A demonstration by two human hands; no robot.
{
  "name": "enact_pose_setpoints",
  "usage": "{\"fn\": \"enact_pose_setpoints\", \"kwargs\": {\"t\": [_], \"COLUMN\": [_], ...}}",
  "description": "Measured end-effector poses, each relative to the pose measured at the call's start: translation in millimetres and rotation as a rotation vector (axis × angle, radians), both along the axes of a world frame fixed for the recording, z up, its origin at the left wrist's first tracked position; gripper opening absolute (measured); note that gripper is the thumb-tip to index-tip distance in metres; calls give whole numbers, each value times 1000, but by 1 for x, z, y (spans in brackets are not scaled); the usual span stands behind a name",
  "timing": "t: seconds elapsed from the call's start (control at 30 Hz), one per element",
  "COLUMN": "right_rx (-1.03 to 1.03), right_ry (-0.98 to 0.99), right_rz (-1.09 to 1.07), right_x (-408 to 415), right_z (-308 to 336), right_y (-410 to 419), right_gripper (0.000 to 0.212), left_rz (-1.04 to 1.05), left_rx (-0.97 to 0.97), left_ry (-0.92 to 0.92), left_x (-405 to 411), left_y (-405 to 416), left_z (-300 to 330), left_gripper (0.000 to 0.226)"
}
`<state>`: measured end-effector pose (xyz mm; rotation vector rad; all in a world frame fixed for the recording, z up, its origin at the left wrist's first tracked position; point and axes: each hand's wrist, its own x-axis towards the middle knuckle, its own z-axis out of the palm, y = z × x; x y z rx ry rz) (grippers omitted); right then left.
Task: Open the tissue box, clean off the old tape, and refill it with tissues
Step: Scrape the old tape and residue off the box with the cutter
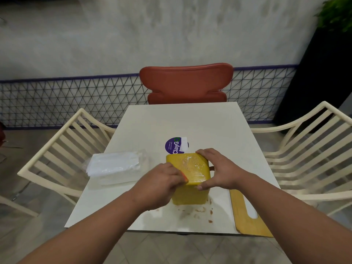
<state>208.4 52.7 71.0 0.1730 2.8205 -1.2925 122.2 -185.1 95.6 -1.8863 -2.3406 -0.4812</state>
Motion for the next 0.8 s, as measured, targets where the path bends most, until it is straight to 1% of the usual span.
{"fn": "enact_pose_setpoints", "kwargs": {"t": [0.07,0.13,0.2,0.27,0.33,0.43,0.47,0.5,0.6,0.67,0.73,0.8], "right_rx": [2,5,12,24,22,18,21,25,33,41,50,57], "right_ry": [4,5,5,4,4,19,21,21,21,18,21,30], "right_rz": [-6,-14,-11,-7,0,9,5,0,-5,1,9,17], "right_x": [0,1,1,1,2,3,3,4,4,5,5,6], "right_z": [0,1,2,2,2,0,0,0,1,1,1,1], "right_y": [0,0,-1,-1,-2,-3,-3,-3,-2,-3,-4,-5], "right_gripper": [113,113,113,113,112,111,111,111,113,113,112,111], "left_rz": [6,123,244,278,191,-57,-87,-69,161,240,187,47], "left_rx": [1,24,12,-31,-69,-66,-61,-57,-23,0,-30,-80], "left_ry": [25,20,12,20,20,22,36,54,62,51,49,39], "left_x": [-9,-21,-28,-26,-12,7,5,0,-25,-27,-13,5], "left_y": [5,15,25,30,28,22,23,24,27,28,31,31], "left_z": [2,6,6,-1,-6,-2,1,4,7,5,0,-2], "left_gripper": [24,21,23,25,27,25,24,23,25,25,26,27]}}
